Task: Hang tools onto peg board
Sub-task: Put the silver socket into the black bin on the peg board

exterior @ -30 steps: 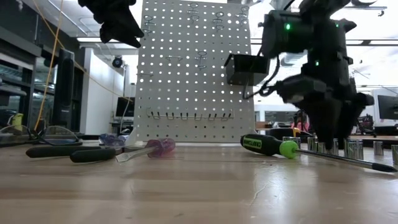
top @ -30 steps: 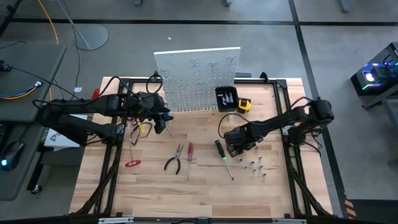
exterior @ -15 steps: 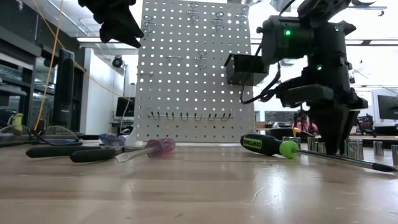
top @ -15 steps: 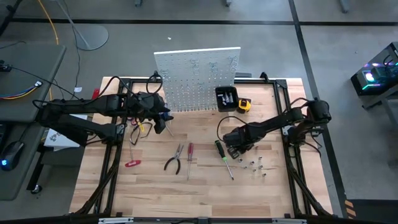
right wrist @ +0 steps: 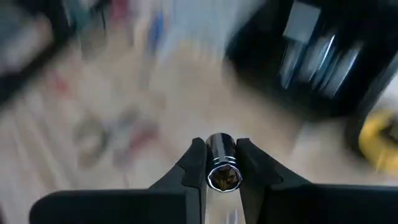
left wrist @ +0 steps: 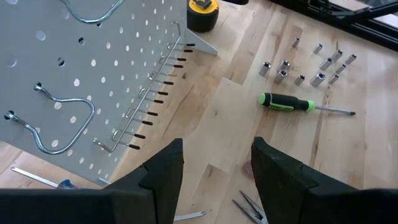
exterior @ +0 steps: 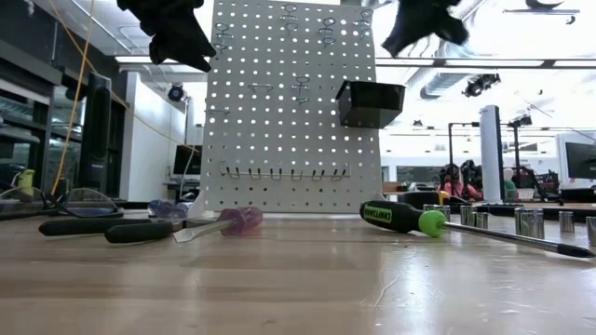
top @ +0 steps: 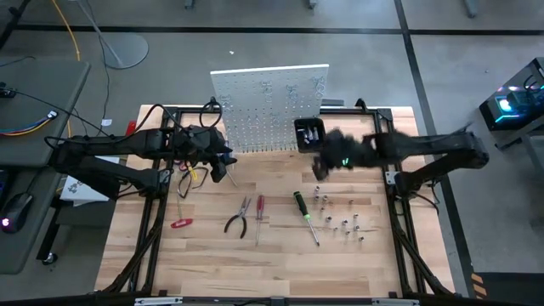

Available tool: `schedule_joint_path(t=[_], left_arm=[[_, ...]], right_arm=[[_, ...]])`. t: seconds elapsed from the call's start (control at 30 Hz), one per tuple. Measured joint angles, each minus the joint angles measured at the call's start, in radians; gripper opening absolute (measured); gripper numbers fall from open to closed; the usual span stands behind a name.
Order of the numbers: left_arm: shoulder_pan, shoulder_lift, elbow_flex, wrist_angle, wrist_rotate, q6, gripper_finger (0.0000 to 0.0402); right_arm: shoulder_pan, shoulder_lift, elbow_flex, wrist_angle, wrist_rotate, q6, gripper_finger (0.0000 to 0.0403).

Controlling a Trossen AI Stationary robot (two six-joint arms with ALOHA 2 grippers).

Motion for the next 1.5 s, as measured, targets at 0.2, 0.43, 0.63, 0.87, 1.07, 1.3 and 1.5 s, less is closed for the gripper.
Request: schedule_joint_path(t=[0.2, 0.43, 0.63, 0.87, 1.07, 1.3, 1.5], left_arm=[[0.000, 0.000, 0.000, 0.001, 0.000, -0.002, 0.0173], [-0.001, 0.000, 0.000, 0.001, 0.000, -0.002, 0.0173], [0.000, 0.000, 0.000, 0.000, -0.018, -0.010, 0.0172], [0.000, 0.000, 0.000, 0.000, -0.018, -0.002, 0.0172], [0.000, 0.000, 0.000, 0.001, -0.018, -0.002, 0.0172], [0.000, 0.000, 0.000, 0.001, -0.018, -0.002, 0.0172], [0.000, 0.000, 0.000, 0.001, -0.018, -0.002, 0.0172]], right_arm=[[-0.141, 0.053, 0.058, 0.106, 0.016, -0.147, 0.0048], [-0.204, 0.105, 0.072, 0.097, -0.020, -0.165, 0.0157], [-0.198, 0.075, 0.074, 0.034, -0.123, -0.185, 0.0222], [-0.026, 0.048, 0.071, -0.342, -0.342, 0.020, 0.0227], [0.160, 0.052, -0.106, -0.484, -0.381, 0.277, 0.0228], [0.142, 0.053, -0.427, -0.317, -0.499, 0.400, 0.0229], [0.093, 0.053, -0.567, -0.096, -0.500, 0.440, 0.0229]])
